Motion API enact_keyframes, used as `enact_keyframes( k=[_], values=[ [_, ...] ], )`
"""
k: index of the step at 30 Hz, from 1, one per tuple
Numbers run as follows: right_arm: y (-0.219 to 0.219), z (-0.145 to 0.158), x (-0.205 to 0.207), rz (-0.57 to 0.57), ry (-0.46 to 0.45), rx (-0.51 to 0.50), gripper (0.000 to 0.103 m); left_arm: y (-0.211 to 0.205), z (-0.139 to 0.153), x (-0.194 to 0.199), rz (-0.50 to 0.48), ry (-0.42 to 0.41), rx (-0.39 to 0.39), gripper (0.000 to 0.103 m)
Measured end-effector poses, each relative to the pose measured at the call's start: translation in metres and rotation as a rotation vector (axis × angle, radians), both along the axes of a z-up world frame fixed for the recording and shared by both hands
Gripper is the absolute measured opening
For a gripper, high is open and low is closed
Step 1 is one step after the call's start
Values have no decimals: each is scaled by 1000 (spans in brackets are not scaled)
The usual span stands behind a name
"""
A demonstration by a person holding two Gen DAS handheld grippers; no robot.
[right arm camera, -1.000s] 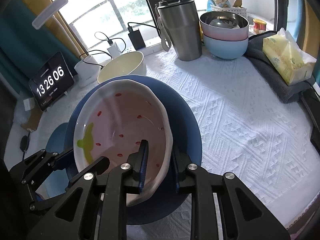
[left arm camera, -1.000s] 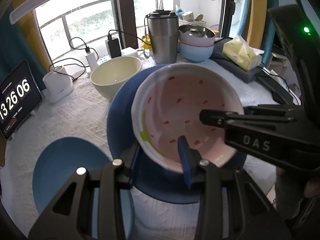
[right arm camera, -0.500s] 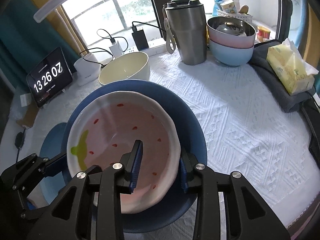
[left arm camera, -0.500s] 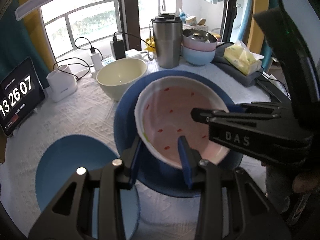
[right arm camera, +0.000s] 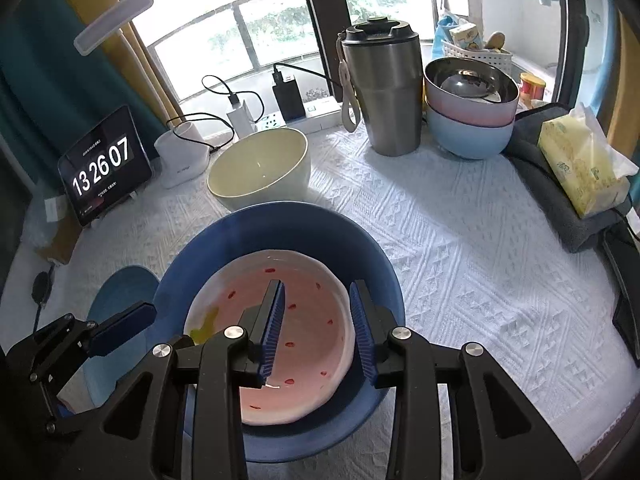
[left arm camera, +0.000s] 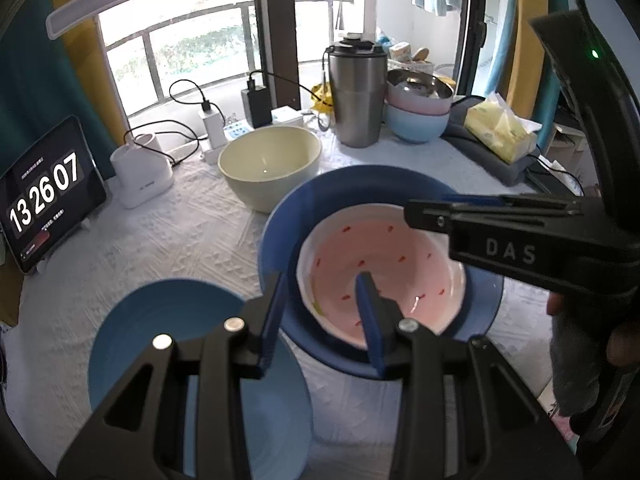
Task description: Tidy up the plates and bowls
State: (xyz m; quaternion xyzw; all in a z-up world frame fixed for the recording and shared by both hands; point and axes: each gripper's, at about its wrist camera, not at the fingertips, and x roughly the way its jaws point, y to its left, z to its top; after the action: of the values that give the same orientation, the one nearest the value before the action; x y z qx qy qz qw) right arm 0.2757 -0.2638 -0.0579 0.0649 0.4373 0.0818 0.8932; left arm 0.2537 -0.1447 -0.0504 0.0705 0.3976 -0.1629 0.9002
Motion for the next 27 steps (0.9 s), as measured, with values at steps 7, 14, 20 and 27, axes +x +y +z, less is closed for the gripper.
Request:
enact_keyframes(
  k=[7,14,20,27],
  values=[
    [-2,5,0,-4,-9,18,36,4,7,2,2,-17,-11,38],
    [2,17,3,9,-39,25,36,13,16,9,33,-35,-31,38],
    [6,20,8,30,-52,27,36,22,20,18,70,-45,-44,44],
    [7,24,18,63,-68,40,36,26,22,29,96,-45,-57,45]
  ],
)
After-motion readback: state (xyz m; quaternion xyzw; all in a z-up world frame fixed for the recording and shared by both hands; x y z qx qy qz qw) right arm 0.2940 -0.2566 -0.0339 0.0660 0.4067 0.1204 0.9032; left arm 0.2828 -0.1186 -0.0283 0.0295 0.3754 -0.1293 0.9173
